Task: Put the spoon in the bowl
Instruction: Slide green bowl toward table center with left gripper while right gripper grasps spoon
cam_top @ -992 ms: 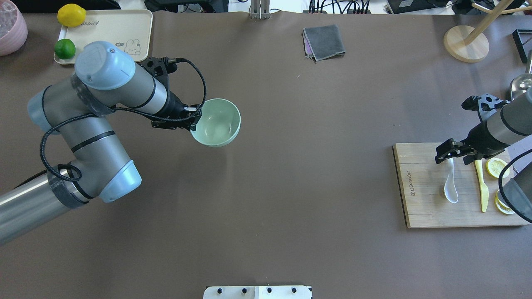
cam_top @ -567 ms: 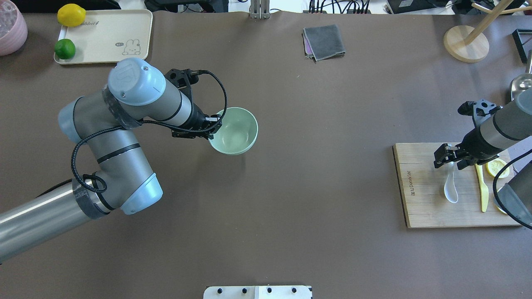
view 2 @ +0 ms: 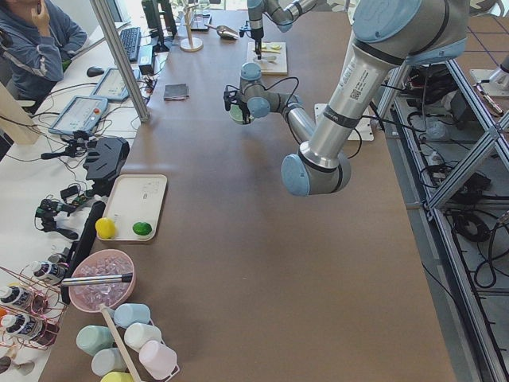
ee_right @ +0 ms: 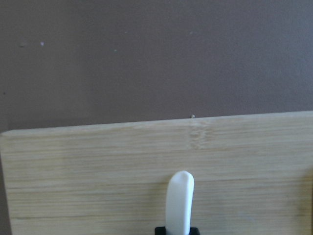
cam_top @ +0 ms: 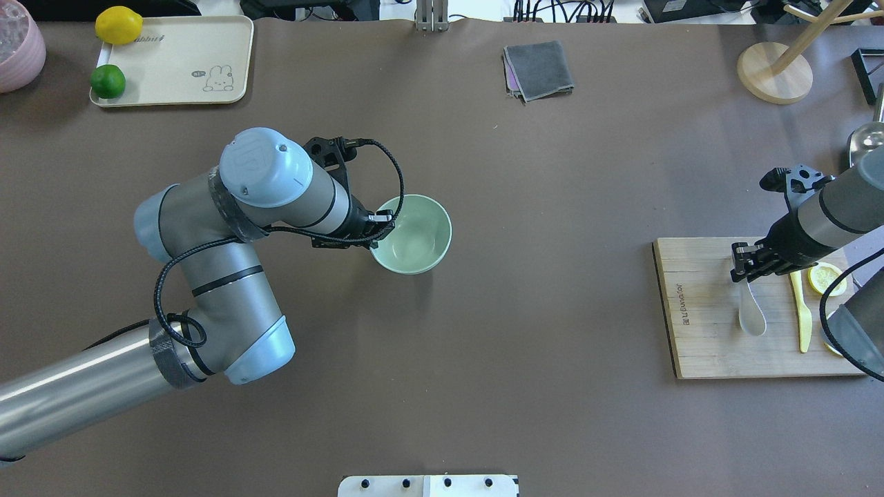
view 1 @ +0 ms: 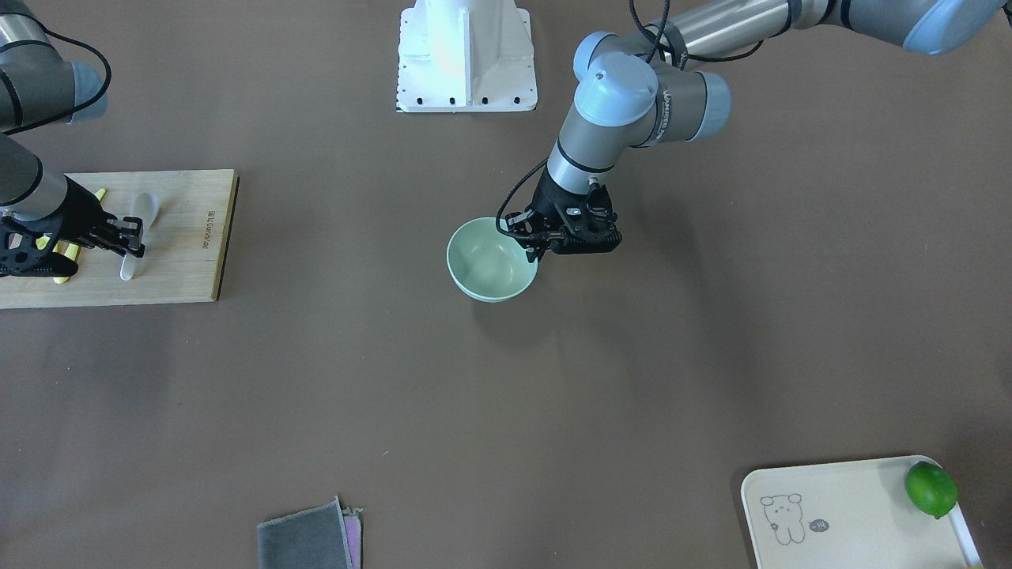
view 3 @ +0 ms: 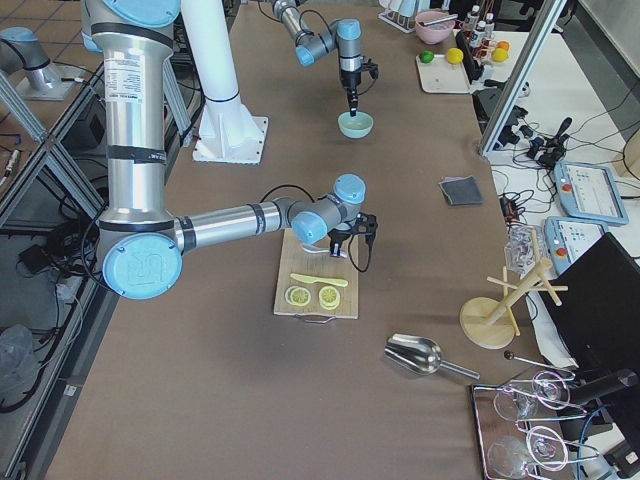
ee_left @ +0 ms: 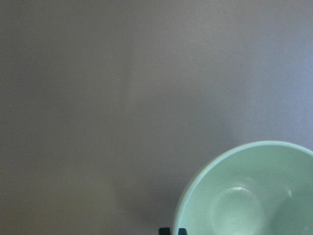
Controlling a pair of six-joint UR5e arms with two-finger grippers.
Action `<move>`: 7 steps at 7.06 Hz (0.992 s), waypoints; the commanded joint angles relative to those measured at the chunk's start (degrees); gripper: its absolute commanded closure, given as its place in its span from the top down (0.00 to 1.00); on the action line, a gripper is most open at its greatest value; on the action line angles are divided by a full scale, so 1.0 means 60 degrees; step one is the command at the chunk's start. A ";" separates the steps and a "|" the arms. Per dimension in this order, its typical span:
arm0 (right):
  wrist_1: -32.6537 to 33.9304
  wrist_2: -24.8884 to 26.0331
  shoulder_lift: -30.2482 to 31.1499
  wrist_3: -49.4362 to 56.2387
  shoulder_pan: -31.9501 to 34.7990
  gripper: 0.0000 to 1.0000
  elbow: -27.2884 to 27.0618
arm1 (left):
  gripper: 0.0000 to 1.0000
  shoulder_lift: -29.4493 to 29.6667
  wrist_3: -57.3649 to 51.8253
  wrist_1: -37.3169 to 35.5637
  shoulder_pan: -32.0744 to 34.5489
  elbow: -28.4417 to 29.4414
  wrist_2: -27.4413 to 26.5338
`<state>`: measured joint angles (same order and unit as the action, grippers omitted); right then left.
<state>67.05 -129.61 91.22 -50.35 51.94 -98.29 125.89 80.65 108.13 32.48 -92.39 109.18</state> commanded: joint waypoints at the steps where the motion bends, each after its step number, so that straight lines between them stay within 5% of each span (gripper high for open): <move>1: 0.0016 -0.0136 -0.0027 0.0041 0.0001 0.00 -0.0242 | 0.00 0.0025 0.0020 -0.0005 -0.0418 0.0104 -0.0441; 4: 0.0409 -0.0649 -0.0726 -0.0031 0.0293 0.00 -0.0872 | 0.00 0.0039 0.0152 -0.0005 -0.0624 0.0251 -0.0471; 5: 0.1282 -0.0519 -0.1310 -0.0046 0.0236 0.00 -0.1193 | 0.15 0.0039 0.0152 -0.0005 -0.0740 0.0266 -0.0544; 7: 0.3321 0.0079 -0.2876 -0.0221 -0.0245 0.00 -0.1532 | 0.75 0.0127 0.0137 -0.0005 -0.0858 0.0295 -0.0823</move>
<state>80.63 -131.60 79.55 -51.14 52.22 -106.39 126.32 81.50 108.11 27.65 -90.69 104.93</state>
